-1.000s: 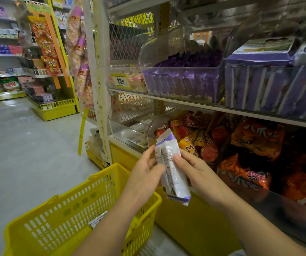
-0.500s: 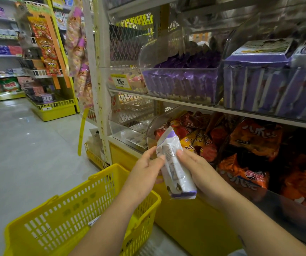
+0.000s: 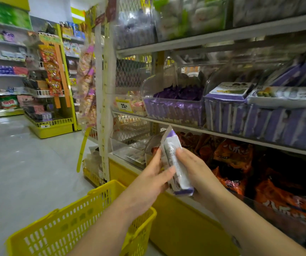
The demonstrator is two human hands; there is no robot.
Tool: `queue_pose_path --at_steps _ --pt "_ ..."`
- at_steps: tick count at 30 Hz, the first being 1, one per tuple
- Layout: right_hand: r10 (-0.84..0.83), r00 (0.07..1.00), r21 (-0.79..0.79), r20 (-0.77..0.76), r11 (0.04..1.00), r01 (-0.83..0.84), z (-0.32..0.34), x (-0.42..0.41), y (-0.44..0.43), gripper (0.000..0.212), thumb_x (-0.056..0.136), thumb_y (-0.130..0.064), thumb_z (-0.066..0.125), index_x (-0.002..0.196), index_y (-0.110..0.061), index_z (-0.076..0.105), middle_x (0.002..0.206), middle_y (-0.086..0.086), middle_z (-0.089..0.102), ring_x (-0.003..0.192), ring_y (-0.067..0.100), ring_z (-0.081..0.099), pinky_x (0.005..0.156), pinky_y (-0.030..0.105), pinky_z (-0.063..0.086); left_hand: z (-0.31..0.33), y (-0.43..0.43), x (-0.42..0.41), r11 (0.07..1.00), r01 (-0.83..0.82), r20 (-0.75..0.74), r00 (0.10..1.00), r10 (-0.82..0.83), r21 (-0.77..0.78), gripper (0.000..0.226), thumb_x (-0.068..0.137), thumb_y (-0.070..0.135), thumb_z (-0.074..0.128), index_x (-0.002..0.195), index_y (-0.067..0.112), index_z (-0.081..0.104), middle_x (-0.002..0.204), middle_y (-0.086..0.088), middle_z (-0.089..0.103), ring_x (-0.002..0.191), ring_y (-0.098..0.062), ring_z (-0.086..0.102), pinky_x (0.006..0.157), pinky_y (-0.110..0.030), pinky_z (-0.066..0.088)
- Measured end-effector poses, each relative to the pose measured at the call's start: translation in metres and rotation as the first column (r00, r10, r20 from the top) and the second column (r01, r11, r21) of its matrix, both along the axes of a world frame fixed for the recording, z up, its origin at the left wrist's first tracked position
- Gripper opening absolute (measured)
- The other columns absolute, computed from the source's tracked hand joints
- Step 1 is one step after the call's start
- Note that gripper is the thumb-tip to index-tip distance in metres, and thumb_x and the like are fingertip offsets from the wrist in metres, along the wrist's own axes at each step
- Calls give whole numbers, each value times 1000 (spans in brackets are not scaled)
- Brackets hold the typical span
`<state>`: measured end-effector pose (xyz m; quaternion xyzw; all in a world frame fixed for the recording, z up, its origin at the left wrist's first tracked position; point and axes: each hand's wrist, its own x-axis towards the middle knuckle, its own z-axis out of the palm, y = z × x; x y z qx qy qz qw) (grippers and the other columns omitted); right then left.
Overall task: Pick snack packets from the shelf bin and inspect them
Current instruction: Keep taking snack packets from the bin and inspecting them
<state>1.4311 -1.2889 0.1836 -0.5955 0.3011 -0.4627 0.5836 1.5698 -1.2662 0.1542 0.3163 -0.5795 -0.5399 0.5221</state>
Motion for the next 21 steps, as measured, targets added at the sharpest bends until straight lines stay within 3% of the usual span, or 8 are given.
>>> queue_pose_path --at_steps 2,4,7,10,14,16,19,21 --pt "-50 995 -87 -90 995 42 18 6 9 30 93 -46 49 114 -35 68 109 4 73 108 27 66 95 50 51 26 6 -9 996 62 -64 996 -58 60 80 77 52 67 146 44 28 142 6 54 124 -14 56 94 -34 52" --pt "-77 983 -131 -164 990 56 42 6 15 26 95 -52 44 99 -49 70 100 -6 75 94 15 71 81 43 57 55 10 -17 994 76 -118 991 -67 78 78 80 50 64 148 32 31 144 -11 50 130 -30 49 98 -46 48" --pt "-73 975 -209 -211 978 28 81 -13 13 30 99 -34 49 126 -36 61 123 -8 67 110 6 63 98 35 51 98 10 -24 998 21 -189 982 -11 52 51 95 29 49 143 16 40 136 -20 54 126 -37 51 100 -54 45" --pt "-47 935 -339 -350 938 -80 117 -46 14 48 91 -29 61 138 -32 50 127 -16 63 114 -1 60 88 15 48 131 3 -33 1000 21 -244 969 -20 2 35 103 17 37 135 10 48 124 -20 62 109 -32 61 89 -45 52" --pt "-316 752 -612 -578 778 -143 154 -88 12 66 59 -63 71 122 -55 51 153 -20 24 139 -8 25 113 23 31 160 -14 -53 999 -32 -386 922 33 8 37 100 5 30 125 8 56 116 -20 68 96 -29 70 68 -36 60" --pt "-383 714 -669 -586 726 -158 169 -101 9 64 54 -66 71 115 -56 55 154 -22 14 141 -8 22 112 27 34 173 -25 -65 997 -35 -400 915 58 64 31 101 8 32 113 7 60 102 -19 73 83 -28 73 61 -35 60" --pt "-433 749 -717 -502 693 -80 190 -115 -3 44 59 -53 73 102 -45 65 145 -25 25 129 -10 41 104 22 43 192 -45 -81 996 -35 -312 948 59 83 29 102 12 34 100 7 62 86 -14 76 69 -22 74 54 -30 59" --pt "-522 700 -779 -488 622 -79 206 -127 -16 27 71 -41 75 96 -45 64 135 -25 42 122 -17 43 103 14 40 206 -60 -91 997 -11 -262 965 32 83 28 103 15 35 98 6 62 82 -12 76 65 -20 73 50 -29 57"
